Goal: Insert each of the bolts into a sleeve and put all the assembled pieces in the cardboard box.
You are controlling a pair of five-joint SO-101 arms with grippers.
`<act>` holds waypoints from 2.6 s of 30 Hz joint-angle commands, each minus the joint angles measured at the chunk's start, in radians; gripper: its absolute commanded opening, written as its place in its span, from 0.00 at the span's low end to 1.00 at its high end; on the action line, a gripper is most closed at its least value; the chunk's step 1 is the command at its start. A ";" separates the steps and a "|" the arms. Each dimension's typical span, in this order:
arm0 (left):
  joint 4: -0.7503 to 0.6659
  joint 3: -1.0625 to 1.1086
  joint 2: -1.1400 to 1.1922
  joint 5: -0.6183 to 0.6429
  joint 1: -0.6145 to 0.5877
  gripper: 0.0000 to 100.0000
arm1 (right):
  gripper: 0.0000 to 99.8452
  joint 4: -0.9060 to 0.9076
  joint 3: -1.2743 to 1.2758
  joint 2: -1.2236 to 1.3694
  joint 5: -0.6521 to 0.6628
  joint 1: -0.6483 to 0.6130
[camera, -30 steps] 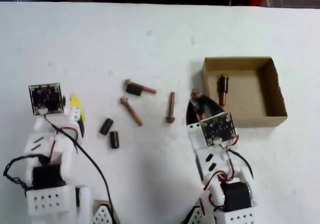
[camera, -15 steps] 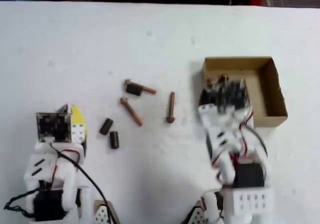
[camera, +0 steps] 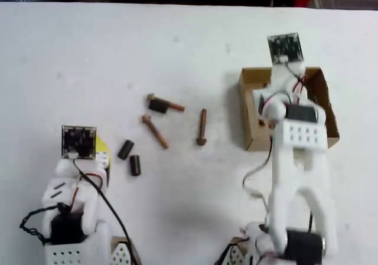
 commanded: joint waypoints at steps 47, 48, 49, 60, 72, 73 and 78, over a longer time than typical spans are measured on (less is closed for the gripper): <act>-0.095 0.072 -0.008 -0.003 0.012 0.08 | 0.19 0.189 -0.718 0.547 0.115 0.081; -0.095 0.072 -0.008 -0.003 0.012 0.08 | 0.19 0.208 -0.718 0.515 0.115 0.071; -0.095 0.072 -0.008 -0.003 0.013 0.08 | 0.19 0.228 -0.717 0.483 0.115 0.061; -0.095 0.072 -0.008 -0.009 0.008 0.08 | 0.19 0.437 -0.712 0.140 0.107 -0.104; -0.095 0.069 -0.008 -0.009 -0.074 0.08 | 0.19 0.634 -0.709 -0.039 0.107 -0.300; -0.094 0.069 -0.008 -0.009 -0.077 0.08 | 0.19 0.648 -0.709 -0.041 0.107 -0.317; -0.052 0.043 -0.008 -0.009 -0.079 0.08 | 0.19 0.730 -0.709 -0.047 0.107 -0.407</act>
